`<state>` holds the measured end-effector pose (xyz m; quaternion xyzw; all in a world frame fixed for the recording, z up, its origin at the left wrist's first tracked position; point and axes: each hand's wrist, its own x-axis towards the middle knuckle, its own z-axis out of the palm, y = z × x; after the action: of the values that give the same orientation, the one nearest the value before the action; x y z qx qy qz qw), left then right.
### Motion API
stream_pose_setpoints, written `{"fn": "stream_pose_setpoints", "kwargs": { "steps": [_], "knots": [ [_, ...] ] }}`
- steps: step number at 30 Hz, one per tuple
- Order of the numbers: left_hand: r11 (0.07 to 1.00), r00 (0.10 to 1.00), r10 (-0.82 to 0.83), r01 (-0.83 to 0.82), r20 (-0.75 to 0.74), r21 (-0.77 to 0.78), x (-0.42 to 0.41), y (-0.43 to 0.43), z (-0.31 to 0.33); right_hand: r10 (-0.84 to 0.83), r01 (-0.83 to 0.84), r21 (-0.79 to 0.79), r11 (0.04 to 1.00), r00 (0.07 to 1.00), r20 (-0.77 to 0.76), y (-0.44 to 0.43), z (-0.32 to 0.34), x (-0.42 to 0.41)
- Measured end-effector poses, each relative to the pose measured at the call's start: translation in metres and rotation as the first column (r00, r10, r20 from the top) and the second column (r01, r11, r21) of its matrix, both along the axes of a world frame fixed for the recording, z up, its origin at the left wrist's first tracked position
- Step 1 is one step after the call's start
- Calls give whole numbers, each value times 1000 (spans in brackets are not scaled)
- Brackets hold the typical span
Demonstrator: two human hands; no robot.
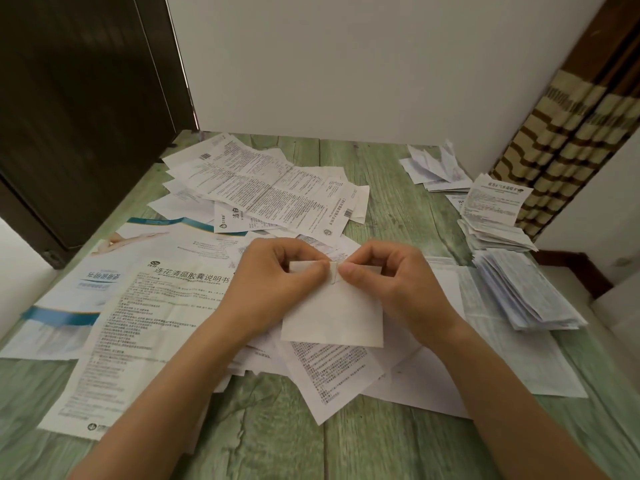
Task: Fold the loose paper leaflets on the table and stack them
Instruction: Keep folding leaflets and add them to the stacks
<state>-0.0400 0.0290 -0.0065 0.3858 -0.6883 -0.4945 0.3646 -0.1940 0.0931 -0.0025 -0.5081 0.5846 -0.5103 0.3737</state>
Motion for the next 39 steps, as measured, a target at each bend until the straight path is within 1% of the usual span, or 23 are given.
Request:
{"fn": "stream_pose_setpoints", "kwargs": {
  "steps": [3, 6, 8, 10, 12, 14, 15, 18, 23, 26, 28, 30, 32, 34, 36, 38, 39],
  "knots": [
    [1000, 999, 5, -5, -39, 9, 5, -4, 3, -34, 35, -16, 999, 999, 29, 0, 5, -6],
    [997, 988, 62, -57, -142, 44, 16, -12, 11, -106, 112, -31, 993, 985, 136, 0, 7, -14],
    [990, 965, 125, -106, -232, 92, 20, -16, 14, -168, 180, -38, 983, 962, 215, -2, 7, -17],
    [984, 952, 119, -75, -281, 163, 16, -14, 15, -195, 208, -33, 978, 955, 223, -4, 3, -13],
    [971, 971, 29, 29, -237, 237, 8, -7, 9, -195, 205, -34, 978, 961, 196, -5, -2, -5],
    [958, 983, -45, 93, -179, 271, 2, 0, 4, -182, 194, -44, 980, 964, 195, -5, -5, 1],
    [961, 986, -40, 82, -160, 264, 0, 1, 2, -170, 182, -45, 982, 966, 195, -5, -5, 1],
    [975, 991, 60, -33, -116, 222, 1, -3, -2, -122, 130, -31, 991, 975, 188, -4, -3, 1],
    [983, 994, 46, -28, -99, 182, 0, -2, -1, -168, 177, -36, 984, 971, 168, -4, -2, -4],
    [983, 991, 42, -19, -123, 184, 0, -1, 0, -164, 173, -80, 982, 981, 107, -2, 0, -5],
    [984, 987, 44, -16, -154, 180, 0, 1, 4, -136, 138, -98, 986, 990, 29, 0, 5, -6],
    [992, 986, 45, -25, -163, 124, 0, 6, 10, -103, 92, -111, 990, 990, -97, 5, 15, -8],
    [998, 990, 6, 3, -142, 61, -4, 11, 17, -121, 92, -140, 986, 967, -223, 15, 28, -14],
    [997, 990, -56, 62, -131, 47, -10, 20, 29, -163, 122, -177, 977, 957, -239, 31, 40, -25],
    [991, 983, -119, 127, -143, 44, -18, 31, 42, -255, 216, -205, 955, 949, -187, 54, 52, -43],
    [987, 978, -155, 161, -141, 25, -28, 40, 48, -396, 382, -195, 903, 917, -37, 75, 58, -72],
    [985, 977, -167, 170, -135, 17, -33, 44, 49, -476, 479, -167, 862, 877, 56, 85, 59, -87]
  ]
}}
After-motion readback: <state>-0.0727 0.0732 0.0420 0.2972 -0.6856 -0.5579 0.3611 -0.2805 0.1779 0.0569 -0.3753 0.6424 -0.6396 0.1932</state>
